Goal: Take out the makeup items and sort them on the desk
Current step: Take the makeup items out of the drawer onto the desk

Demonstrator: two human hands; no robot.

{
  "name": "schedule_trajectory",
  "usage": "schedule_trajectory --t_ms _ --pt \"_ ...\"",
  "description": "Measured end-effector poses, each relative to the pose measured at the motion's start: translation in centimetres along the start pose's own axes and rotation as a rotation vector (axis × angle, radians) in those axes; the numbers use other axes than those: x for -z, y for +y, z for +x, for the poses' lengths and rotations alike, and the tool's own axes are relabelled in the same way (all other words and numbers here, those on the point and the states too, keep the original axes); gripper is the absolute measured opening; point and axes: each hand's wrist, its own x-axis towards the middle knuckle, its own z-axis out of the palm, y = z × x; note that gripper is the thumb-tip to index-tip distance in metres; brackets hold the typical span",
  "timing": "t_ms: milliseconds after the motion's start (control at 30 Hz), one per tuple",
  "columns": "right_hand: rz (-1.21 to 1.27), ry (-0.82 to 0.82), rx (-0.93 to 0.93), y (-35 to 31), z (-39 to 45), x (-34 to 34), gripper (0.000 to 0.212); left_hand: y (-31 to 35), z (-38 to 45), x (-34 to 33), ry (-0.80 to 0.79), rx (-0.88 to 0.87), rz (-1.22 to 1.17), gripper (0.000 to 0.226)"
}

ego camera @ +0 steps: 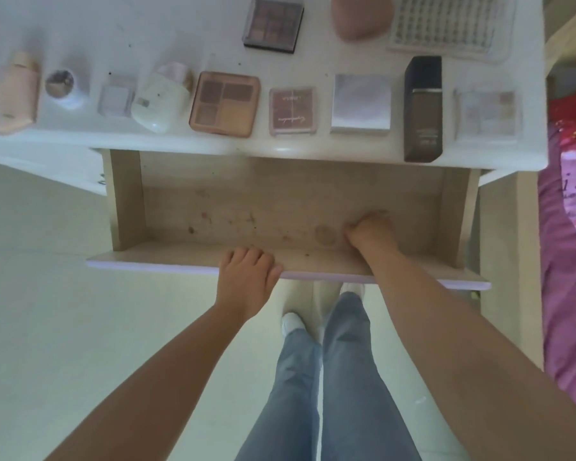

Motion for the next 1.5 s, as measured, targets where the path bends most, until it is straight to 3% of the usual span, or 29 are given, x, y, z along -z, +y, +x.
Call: schedule_trajectory --t_ms 167,267,400,533,633,767,967,1200,1367,1500 --pt "0.132 0.003 0.041 -1.5 -1.5 -0.3 0.07 -0.1 0.3 0.7 -0.154 -0.029 -0.016 0.041" --pt "0.165 -0.071 0.175 -2.3 -4.1 1.1 0.055 0.2 0.4 1.8 -0.301 0.004 -0.064 0.051" --pt "0.101 -0.128 0.436 -3.8 -8.7 4.6 0.05 -0.5 0.6 3.2 -0.418 -0.023 -0.043 0.039" --pt "0.147 -0.027 0.607 -6.9 -12.1 9.3 0.052 -2.5 1.9 6.6 -0.3 -0.014 -0.025 0.038" --pt "0.139 0.058 0.717 -10.2 -13.0 12.3 0.049 -4.8 4.3 9.7 -0.046 -0.007 -0.136 0.055" --pt "0.09 0.132 0.736 -14.3 -11.1 14.9 0.052 -7.5 8.2 13.2 0.153 -0.008 -0.185 0.039" --pt "0.114 0.152 0.627 -19.3 -7.3 19.1 0.048 -9.6 13.9 16.6 0.133 0.126 -0.161 0.033" --pt "-0.049 0.23 0.56 -24.0 -4.6 19.4 0.05 -12.6 16.2 17.0 0.086 0.205 -0.153 0.024" --pt "-0.314 0.401 0.629 -28.9 -4.2 17.1 0.049 -15.6 17.4 16.9 0.045 0.2 -0.087 0.025" --pt "-0.347 0.431 0.573 -31.8 -3.4 14.7 0.046 -18.0 18.2 17.0 0.034 0.113 -0.079 0.028"
